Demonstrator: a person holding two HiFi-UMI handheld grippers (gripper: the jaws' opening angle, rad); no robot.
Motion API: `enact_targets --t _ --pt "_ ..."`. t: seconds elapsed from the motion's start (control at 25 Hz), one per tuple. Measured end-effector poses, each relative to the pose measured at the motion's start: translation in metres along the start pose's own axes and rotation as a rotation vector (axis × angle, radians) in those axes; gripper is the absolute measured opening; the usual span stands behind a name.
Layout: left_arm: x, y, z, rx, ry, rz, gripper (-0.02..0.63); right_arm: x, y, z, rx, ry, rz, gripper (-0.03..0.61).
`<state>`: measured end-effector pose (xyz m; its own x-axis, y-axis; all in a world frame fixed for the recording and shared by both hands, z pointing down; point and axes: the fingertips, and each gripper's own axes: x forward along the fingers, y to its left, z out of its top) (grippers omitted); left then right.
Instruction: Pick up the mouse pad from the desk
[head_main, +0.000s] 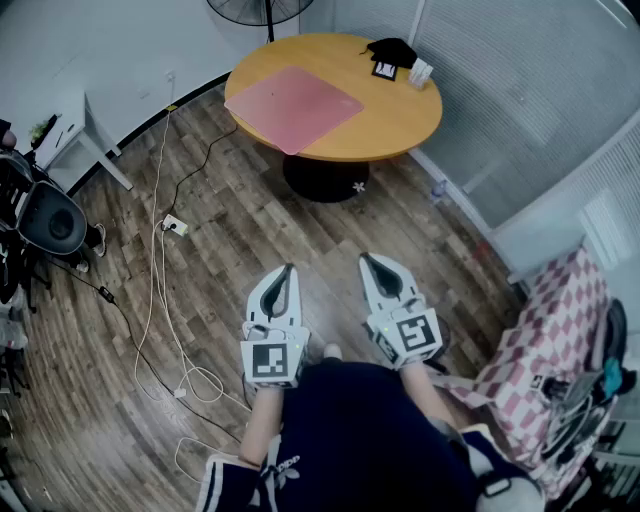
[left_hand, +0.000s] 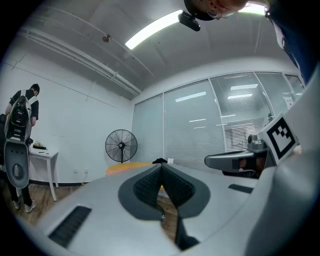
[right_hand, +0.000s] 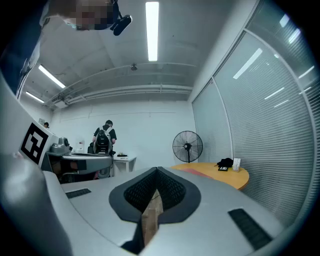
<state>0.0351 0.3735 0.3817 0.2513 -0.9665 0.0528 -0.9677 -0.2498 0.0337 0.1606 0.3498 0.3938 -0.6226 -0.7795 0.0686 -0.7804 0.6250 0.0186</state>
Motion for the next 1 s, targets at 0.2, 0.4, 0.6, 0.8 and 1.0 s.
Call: enact_targets --t 0.2,0.4,0.6,0.8,1.0 --pt "-0.001 0.004 -0.005 0.001 0.002 0.001 0.003 0.004 0.0 0.003 0.008 0.013 -0.013 0.003" --pt "0.001 0.005 -0.003 -0.003 -0.003 0.007 0.003 0.008 -0.001 0.003 -0.004 0.004 0.003 0.003" --pt "0.006 0.003 0.001 -0.001 -0.005 0.011 0.003 0.01 -0.002 0.003 -0.009 0.008 0.015 0.003" --pt "0.009 -0.002 0.005 0.007 -0.018 0.011 0.003 0.004 -0.005 0.008 -0.002 -0.033 0.025 0.003" --pt "0.006 -0.006 0.002 -0.003 -0.021 0.02 0.005 -0.006 -0.014 0.003 0.021 -0.062 0.029 0.003"
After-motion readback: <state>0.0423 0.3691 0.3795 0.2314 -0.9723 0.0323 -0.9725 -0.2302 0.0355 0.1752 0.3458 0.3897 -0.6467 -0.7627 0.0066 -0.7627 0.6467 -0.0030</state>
